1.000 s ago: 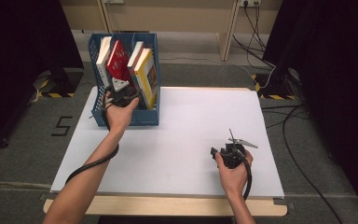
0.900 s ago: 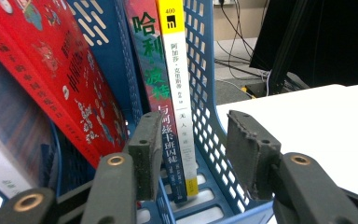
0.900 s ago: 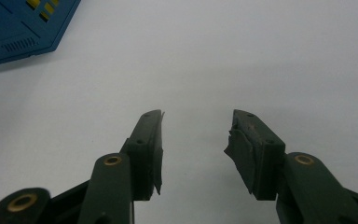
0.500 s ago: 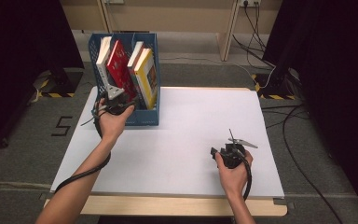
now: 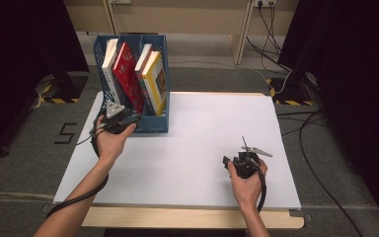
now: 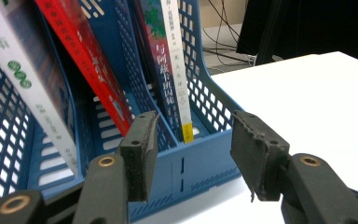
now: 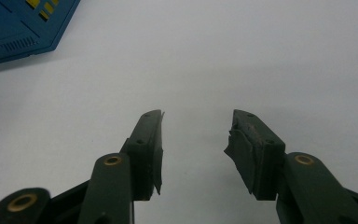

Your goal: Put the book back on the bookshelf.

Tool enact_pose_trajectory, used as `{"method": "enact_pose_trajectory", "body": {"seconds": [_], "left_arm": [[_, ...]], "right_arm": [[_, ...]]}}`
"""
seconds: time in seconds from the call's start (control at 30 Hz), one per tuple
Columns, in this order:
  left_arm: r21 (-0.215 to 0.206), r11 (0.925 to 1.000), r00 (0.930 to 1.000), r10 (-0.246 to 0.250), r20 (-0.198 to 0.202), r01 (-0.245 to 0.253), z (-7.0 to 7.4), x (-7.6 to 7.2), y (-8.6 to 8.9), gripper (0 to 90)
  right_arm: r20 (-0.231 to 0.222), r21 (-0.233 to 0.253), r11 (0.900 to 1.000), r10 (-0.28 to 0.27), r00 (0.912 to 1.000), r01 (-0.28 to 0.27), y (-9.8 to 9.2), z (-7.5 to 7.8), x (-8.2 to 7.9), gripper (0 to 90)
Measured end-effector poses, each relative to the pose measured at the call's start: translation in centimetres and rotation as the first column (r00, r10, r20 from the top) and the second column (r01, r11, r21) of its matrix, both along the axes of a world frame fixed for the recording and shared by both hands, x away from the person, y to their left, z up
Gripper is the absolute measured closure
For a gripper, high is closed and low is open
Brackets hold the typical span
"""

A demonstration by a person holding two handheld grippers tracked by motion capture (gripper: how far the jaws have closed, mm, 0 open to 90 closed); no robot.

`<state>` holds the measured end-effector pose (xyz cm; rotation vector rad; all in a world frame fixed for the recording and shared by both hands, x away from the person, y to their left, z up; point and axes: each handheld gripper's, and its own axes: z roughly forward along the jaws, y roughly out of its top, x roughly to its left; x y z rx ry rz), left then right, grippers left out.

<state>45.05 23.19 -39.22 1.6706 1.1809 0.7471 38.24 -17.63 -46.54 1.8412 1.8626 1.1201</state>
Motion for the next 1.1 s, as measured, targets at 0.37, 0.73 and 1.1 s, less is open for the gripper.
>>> {"method": "enact_pose_trajectory", "body": {"seconds": [0.37,0.73,1.1], "left_arm": [[0.006,0.9998,0.9997,-0.019,-0.013,0.019,-1.2,-1.8,1.0,49.1],[0.006,0.9999,0.9998,-0.015,-0.015,0.015,-3.0,-3.5,2.2,48.1],[0.017,0.9999,0.9997,0.003,-0.023,-0.002,-5.1,-5.2,3.9,47.8]], "right_arm": [[0.0,0.004,1.0,-0.001,1.0,0.001,0.0,0.1,0.0,54.3],[0.002,0.001,1.0,0.001,1.0,-0.001,0.1,0.0,-0.1,54.3],[0.003,0.004,1.0,-0.004,1.0,0.004,0.1,0.1,-0.1,54.0]]}}
